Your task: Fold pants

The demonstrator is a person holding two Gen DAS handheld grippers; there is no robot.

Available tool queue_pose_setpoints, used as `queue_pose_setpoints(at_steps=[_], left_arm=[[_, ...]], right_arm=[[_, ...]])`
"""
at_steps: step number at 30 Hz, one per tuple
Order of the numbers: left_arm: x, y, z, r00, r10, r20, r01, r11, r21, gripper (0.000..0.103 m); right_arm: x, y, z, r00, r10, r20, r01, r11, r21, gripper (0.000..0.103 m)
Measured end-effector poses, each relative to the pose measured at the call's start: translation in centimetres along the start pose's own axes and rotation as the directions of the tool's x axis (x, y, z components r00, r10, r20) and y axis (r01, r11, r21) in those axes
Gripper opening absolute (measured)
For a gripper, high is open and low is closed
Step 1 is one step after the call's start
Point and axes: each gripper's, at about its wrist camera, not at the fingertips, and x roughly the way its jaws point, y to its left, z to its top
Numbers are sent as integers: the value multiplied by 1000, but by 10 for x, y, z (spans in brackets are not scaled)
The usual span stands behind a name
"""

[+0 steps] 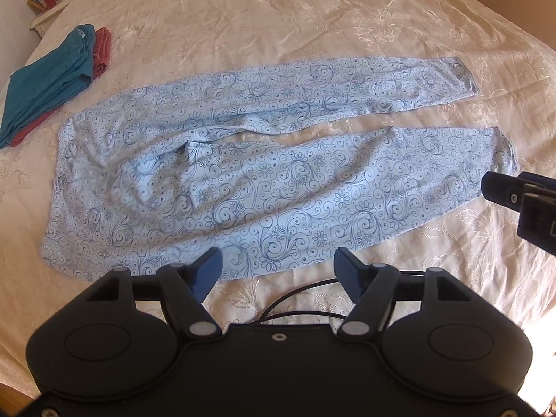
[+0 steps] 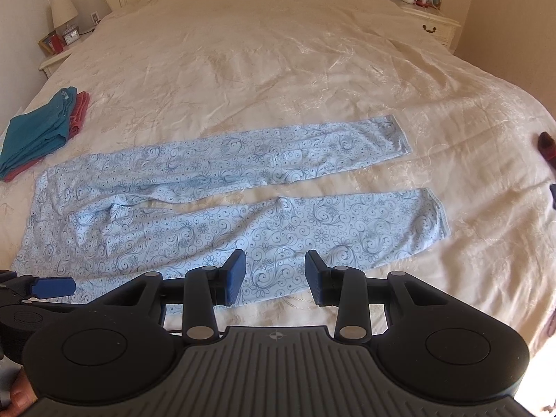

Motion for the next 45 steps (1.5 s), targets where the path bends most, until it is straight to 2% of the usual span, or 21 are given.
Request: queue_pose_setpoints(at_steps=[16, 19, 22, 32, 45], left_arm=[[8, -9, 3, 998, 39, -57, -40, 999, -19, 70], [10, -8, 3, 997, 34, -71, -37, 999, -36, 65], [10, -7, 3, 996, 38, -78, -42, 998, -49, 64], [9, -3, 10, 995, 63, -77, -70, 993, -93, 59], [17, 2, 36, 990, 127, -57, -135, 978, -157, 60]], right_arm=[[14, -28, 3, 997, 78, -19, -78, 997, 16, 36], [16, -33, 3, 996, 88, -22, -88, 996, 17, 32], [20, -37, 3, 995, 96, -32, -95, 995, 14, 31], [38, -52, 10, 990, 134, -51, -134, 991, 10, 31], [77, -69, 25, 975, 186, -118, -195, 978, -70, 31]])
